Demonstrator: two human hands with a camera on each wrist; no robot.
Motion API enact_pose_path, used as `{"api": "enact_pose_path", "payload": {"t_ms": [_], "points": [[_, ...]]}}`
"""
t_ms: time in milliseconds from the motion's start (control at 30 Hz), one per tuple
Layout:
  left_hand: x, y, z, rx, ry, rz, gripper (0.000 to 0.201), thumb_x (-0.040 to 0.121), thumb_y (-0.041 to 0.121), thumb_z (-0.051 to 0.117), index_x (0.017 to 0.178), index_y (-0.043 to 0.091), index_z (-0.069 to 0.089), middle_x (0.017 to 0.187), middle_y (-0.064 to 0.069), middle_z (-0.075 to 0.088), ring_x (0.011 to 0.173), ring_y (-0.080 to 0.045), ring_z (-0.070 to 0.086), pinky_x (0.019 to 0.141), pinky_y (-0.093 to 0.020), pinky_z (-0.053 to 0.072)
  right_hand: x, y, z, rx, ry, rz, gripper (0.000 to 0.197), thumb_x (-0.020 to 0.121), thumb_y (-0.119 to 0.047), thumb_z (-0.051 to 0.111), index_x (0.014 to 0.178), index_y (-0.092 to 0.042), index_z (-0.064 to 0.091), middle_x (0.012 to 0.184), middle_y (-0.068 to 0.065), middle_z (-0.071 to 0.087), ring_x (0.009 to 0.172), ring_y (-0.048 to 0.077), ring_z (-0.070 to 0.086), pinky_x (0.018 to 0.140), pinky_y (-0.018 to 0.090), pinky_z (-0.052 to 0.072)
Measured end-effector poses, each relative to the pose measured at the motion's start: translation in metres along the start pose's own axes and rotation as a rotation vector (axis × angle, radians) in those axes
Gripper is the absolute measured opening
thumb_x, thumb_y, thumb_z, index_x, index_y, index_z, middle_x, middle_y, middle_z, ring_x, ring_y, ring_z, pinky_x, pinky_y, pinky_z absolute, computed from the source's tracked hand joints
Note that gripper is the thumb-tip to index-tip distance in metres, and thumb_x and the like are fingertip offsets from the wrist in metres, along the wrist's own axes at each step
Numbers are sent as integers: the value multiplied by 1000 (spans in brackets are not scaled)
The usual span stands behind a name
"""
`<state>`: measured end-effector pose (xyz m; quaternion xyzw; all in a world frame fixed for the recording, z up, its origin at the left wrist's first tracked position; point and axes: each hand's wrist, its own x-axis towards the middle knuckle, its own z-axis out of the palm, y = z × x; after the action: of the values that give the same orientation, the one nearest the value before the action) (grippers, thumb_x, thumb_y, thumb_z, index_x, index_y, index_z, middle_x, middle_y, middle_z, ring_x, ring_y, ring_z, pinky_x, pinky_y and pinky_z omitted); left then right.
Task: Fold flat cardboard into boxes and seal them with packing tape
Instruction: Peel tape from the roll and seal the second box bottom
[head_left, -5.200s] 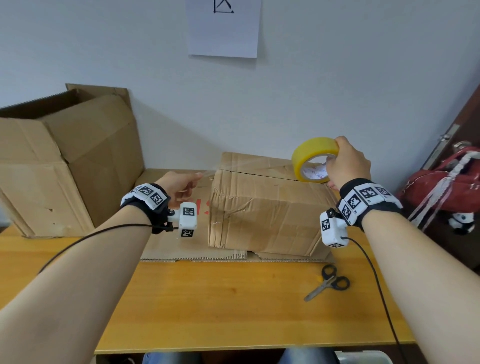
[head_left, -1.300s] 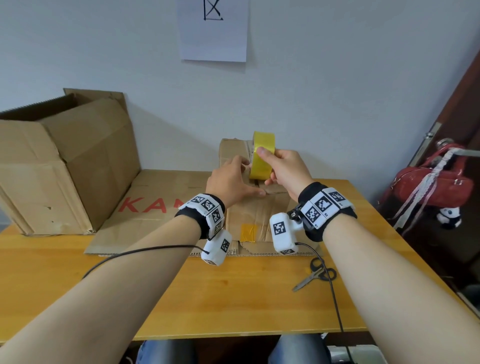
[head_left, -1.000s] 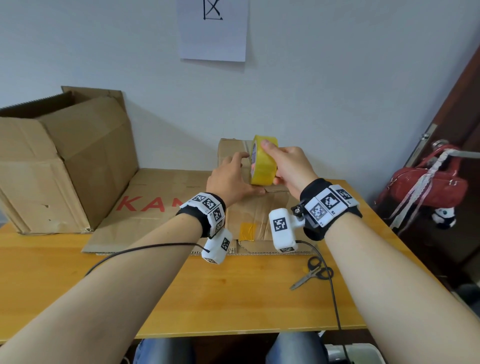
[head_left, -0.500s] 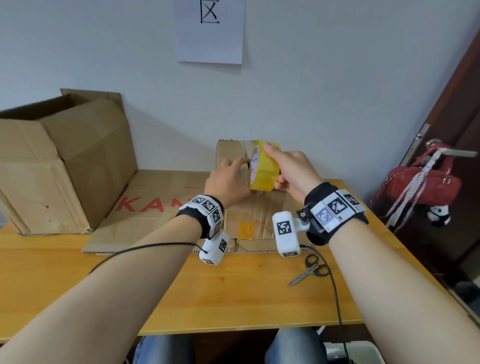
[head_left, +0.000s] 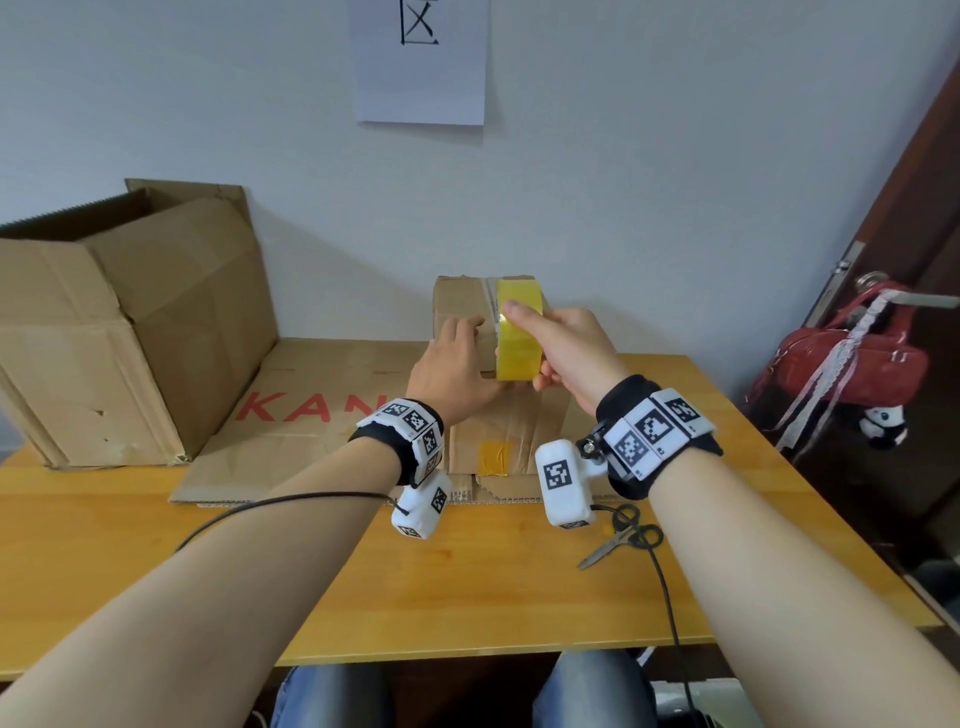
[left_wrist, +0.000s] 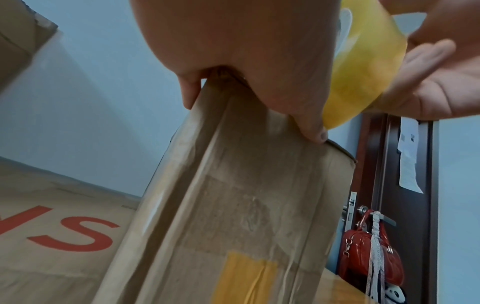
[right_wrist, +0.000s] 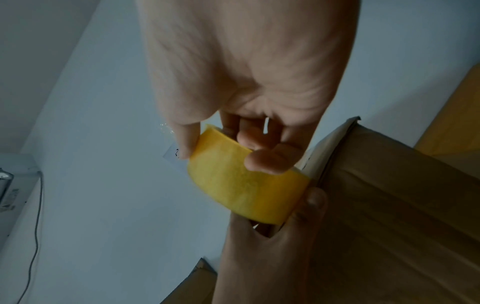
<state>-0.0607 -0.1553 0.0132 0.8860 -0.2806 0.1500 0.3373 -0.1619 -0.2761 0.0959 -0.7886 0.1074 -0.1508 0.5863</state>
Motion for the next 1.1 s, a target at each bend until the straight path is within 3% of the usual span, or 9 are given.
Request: {"api": "enact_pose_path", "payload": {"t_ms": [67,167,333,467,633,767,867,967,1100], "points": [[-2,0,2,-9,12,9,95,73,63,75,145,13,39,136,-6,50,116,-31,59,90,-43,51,1,0,0,-10,26,9,63,88,-55,67,102,6,67,49,2,43,38,15,45,52,33,47],[-2,4,3,-44,31,-9,94,72,64,73,145,15,39,135,-4,53,116,-29,59,89,-44,52,1,-4,3,-38,37,-2,48,91,-53,63,86,-5,65,44,-5,43,37,15,47,53,33,46],[0,8,0,-56,6,-49,92,71,63,71,145,22,36,131,1,55,113,-26,60,88,-45,53,3,-12,4,-92,47,-7,46,89,-57,63,80,-12,60,58,1,49,50,23,53,48,30,42],[3,7,-4,-55,-1,-67,79,79,46,73,146,25,36,133,5,56,112,-21,61,86,-39,52,4,-13,2,-22,22,15,45,84,-58,67,83,-14,59,70,9,48,58,24,53,41,26,36],[3,8,-6,-105,-39,-106,90,68,60,73,144,31,35,131,7,58,112,-22,61,91,-45,54,-5,-16,-4,45,3,60,40,86,-51,71,80,-17,51,55,-4,38,38,10,42,37,21,30],[3,10,-7,-97,-55,-82,87,70,54,76,143,30,35,133,1,54,111,-26,61,91,-48,54,-12,-13,-7,57,9,88,40,86,-50,72,87,-16,50,52,-7,32,35,9,35,35,18,28],[2,10,-8,-114,-56,-30,80,75,44,79,141,28,38,140,-3,48,121,-24,56,98,-47,50,-16,-15,-10,101,12,102,38,88,-47,72,87,-15,51,47,-9,32,33,8,34,35,18,26],[0,9,-10,-138,-48,6,74,79,37,80,141,24,41,140,-3,49,124,-18,54,103,-46,46,-18,-16,-10,93,9,103,40,87,-49,72,89,-15,51,51,-7,31,36,10,34,35,19,26],[0,13,-8,-145,-39,10,75,78,41,79,140,26,39,137,-2,51,118,-18,58,99,-46,49,-19,-14,-9,43,-5,109,43,84,-53,72,89,-16,51,63,-2,28,45,13,31,37,18,28]]}}
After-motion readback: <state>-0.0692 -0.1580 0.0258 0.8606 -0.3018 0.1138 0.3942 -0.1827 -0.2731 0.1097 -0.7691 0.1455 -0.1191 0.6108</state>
